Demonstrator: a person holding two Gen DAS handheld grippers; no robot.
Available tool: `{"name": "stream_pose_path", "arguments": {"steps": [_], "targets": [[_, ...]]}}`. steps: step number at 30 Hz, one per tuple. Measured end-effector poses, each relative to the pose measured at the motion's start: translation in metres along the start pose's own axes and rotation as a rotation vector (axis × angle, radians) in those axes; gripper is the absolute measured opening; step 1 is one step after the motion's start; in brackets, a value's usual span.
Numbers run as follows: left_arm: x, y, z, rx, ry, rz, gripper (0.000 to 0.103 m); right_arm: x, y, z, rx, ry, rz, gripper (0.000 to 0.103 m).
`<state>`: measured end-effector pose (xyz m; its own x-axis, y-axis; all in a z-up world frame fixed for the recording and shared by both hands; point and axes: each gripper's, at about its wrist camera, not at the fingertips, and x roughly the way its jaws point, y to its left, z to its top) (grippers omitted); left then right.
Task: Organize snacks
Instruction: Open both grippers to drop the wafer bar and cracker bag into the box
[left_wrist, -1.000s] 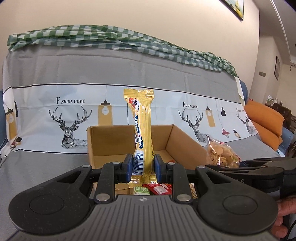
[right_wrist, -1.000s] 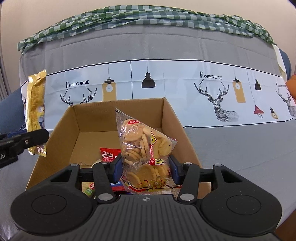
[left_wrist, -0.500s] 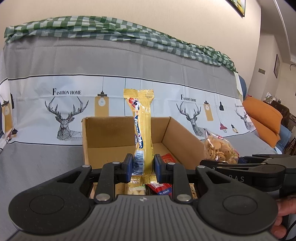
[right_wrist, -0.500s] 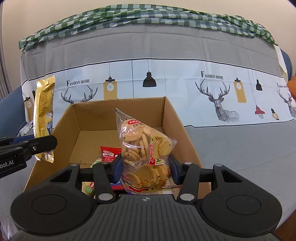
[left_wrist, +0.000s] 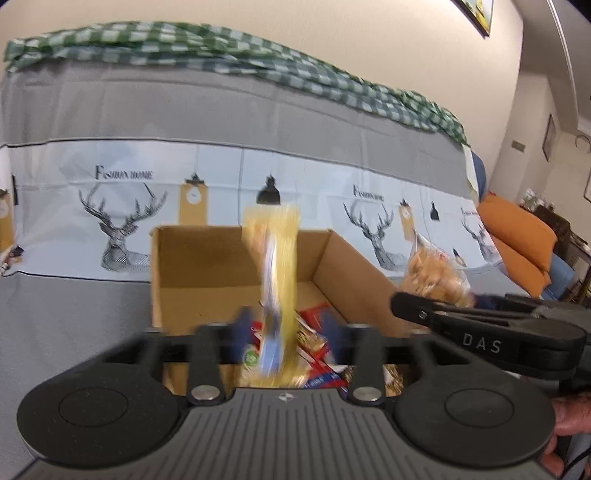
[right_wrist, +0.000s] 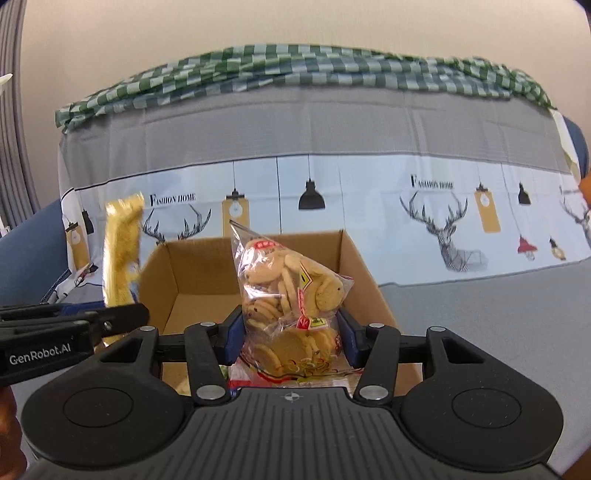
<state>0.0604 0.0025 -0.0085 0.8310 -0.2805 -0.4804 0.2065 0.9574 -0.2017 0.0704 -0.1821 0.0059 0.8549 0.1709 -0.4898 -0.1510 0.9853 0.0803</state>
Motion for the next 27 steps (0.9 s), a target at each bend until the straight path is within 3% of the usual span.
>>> {"name": "stream_pose_path", "arguments": {"steps": [2,6,10,13,16,19,24,27], "targets": [[-0.002,-0.004,-0.001,0.036,-0.013,0.019,0.069,-0.001,0.001,0.001,-0.004,-0.005,-0.015,0.079],[-0.008,-0.007,-0.007,0.081,-0.031,0.054,0.083,-0.003,-0.002,0.002,0.010,-0.007,-0.013,0.086],[-0.020,-0.010,-0.016,0.111,-0.027,0.106,0.093,-0.009,-0.005,-0.001,0.008,-0.020,-0.044,0.102],[-0.034,-0.012,-0.021,0.086,-0.033,0.169,0.094,-0.018,-0.010,-0.004,0.012,-0.029,-0.051,0.102],[-0.047,-0.011,-0.026,0.010,-0.015,0.195,0.102,-0.028,-0.014,-0.007,0.018,-0.021,-0.072,0.102],[-0.057,-0.010,-0.031,-0.063,0.039,0.185,0.102,-0.042,-0.020,-0.013,0.033,-0.010,-0.093,0.102],[-0.065,-0.020,-0.045,-0.086,0.122,0.281,0.102,-0.062,-0.030,-0.028,0.094,0.059,-0.102,0.102],[-0.063,-0.021,-0.051,-0.113,0.164,0.283,0.102,-0.070,-0.027,-0.040,0.072,0.102,-0.091,0.102]]}}
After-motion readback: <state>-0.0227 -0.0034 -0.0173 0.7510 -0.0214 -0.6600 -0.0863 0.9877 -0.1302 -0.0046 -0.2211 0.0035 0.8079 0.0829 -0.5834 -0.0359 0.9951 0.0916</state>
